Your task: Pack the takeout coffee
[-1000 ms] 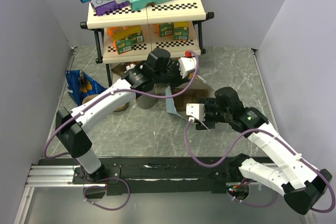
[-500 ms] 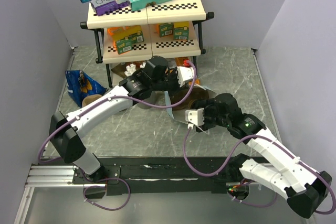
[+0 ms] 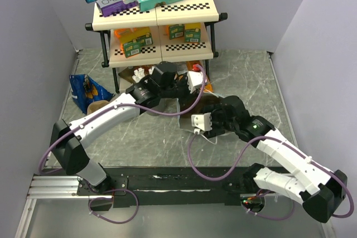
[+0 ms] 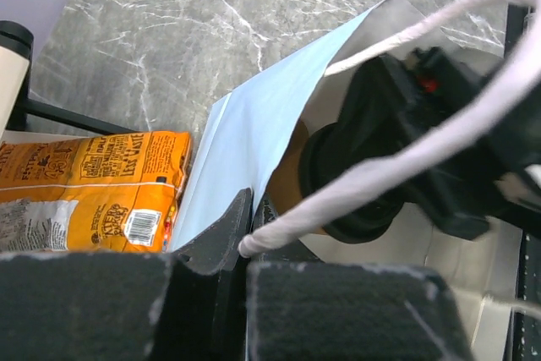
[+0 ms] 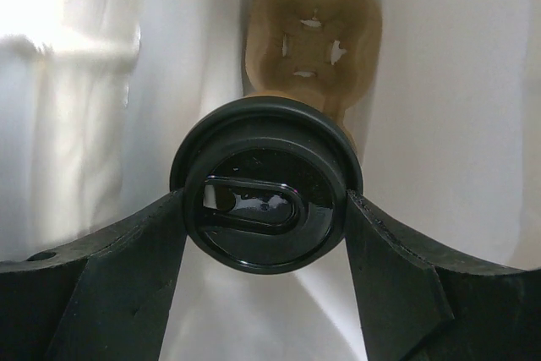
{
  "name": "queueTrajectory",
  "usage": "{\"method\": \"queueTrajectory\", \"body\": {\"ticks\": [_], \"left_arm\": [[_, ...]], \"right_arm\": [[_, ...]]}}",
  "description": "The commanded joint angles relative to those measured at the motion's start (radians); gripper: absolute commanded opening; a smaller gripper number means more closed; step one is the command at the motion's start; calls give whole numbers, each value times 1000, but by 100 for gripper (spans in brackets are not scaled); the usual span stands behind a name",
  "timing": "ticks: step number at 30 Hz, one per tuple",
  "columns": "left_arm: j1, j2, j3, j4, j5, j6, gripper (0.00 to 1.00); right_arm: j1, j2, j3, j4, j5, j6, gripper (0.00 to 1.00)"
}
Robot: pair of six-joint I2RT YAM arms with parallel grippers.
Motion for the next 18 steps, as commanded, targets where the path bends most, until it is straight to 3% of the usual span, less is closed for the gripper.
{"method": "queueTrajectory", "body": {"ticks": [1, 18], "left_arm": [[-3, -55, -32, 36, 38, -18, 1], [-5, -77, -35, 51, 60, -32, 1]], "right_arm": [[-17, 23, 63, 14, -34, 82, 0], [-29, 13, 28, 69, 96, -9, 0]]}}
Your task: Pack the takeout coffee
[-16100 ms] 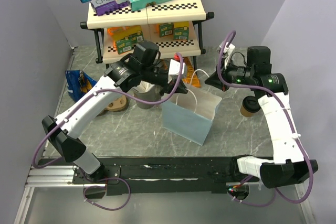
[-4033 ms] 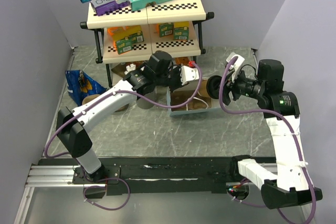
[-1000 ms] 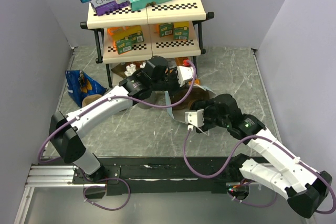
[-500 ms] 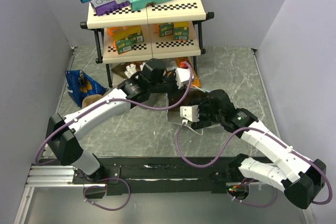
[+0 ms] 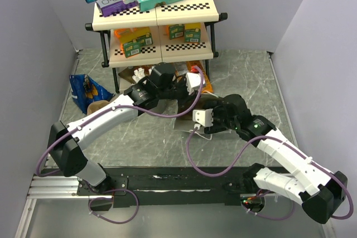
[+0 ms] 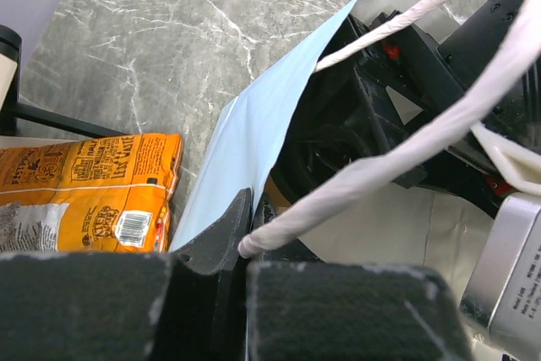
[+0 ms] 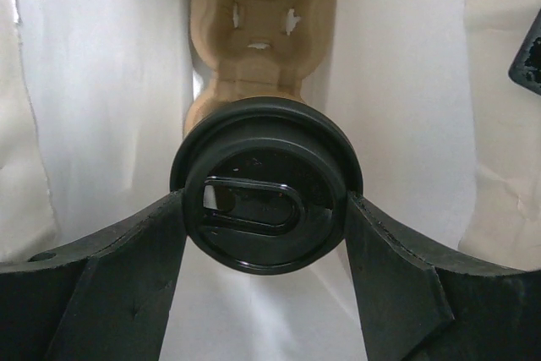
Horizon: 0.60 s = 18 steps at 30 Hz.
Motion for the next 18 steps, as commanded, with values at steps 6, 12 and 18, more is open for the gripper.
{"method": "queueTrajectory", "body": {"ticks": [6, 12, 18], "left_arm": [[-5, -59, -7, 47, 30, -43, 1], [-10, -71, -30, 71, 27, -41, 1], [-17, -74, -59, 108, 5, -53, 1]], "right_arm": [[-3, 14, -7, 36, 50, -92, 0], [-2, 46, -1, 5, 52, -93, 0], [-3, 66, 2, -53, 58, -96, 0]]}}
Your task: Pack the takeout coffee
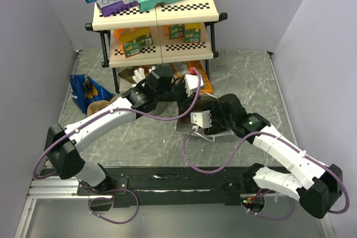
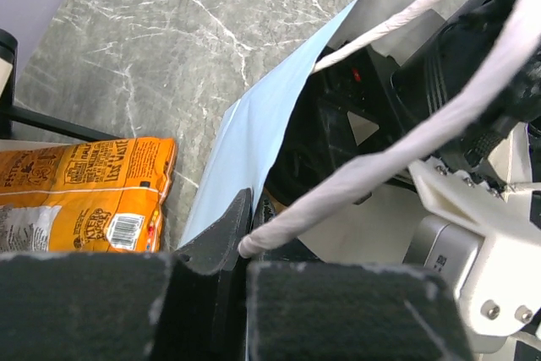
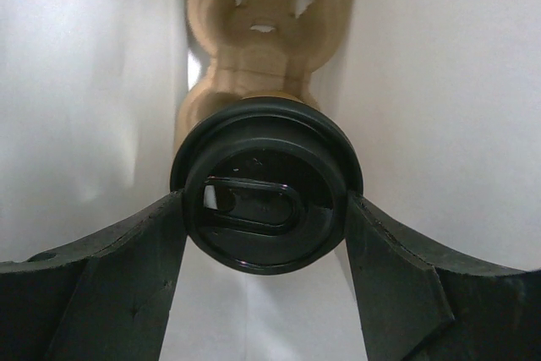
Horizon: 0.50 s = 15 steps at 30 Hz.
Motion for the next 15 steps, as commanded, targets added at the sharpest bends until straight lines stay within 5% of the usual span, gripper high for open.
{"method": "queueTrajectory", "body": {"ticks": [1, 15], "left_arm": [[-9, -41, -17, 76, -4, -36, 1], [-9, -41, -42, 95, 51, -50, 1]], "right_arm": [[-3, 6, 3, -39, 24, -25, 0], [0, 46, -44, 8, 114, 9, 0]]}}
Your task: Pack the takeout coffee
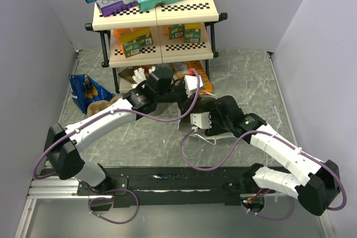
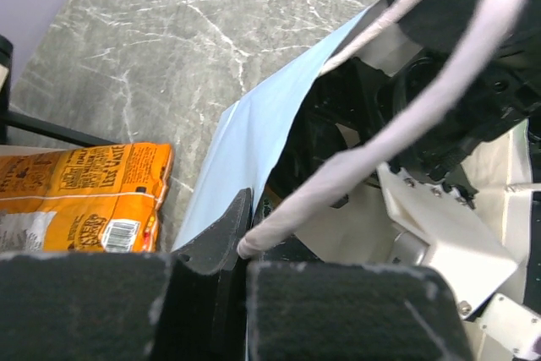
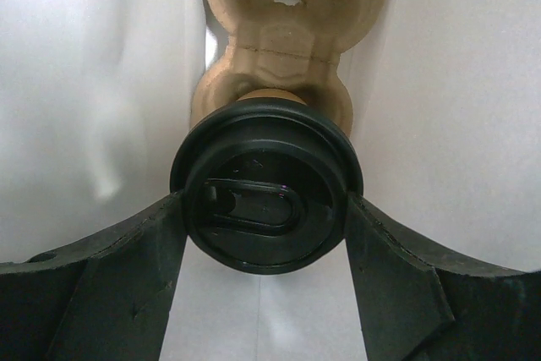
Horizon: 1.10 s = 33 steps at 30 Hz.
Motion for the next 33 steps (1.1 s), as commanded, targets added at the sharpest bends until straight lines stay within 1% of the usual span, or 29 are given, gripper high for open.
{"method": "queueTrajectory", "body": {"ticks": [1, 12, 14, 19, 24, 28, 33], "left_arm": [[-6, -35, -14, 43, 57, -37, 1], [-4, -26, -26, 62, 112, -64, 1], [0, -22, -28, 65, 131, -75, 1], [39, -9, -28, 78, 189, -78, 1], [74, 17, 15, 62, 226, -75, 1], [98, 38, 43, 32, 272, -45, 1], [109, 58, 86, -67, 353, 47, 1]], "right_arm": [[-4, 13, -15, 25, 43, 3, 0], [-1, 40, -24, 60, 6, -29, 0], [-3, 48, -26, 69, -26, -43, 0], [-14, 71, -24, 74, -37, -65, 0], [-27, 101, -27, 83, -45, -68, 0], [-44, 96, -30, 117, -65, -65, 0], [-86, 36, -60, 172, -106, -65, 0]]}}
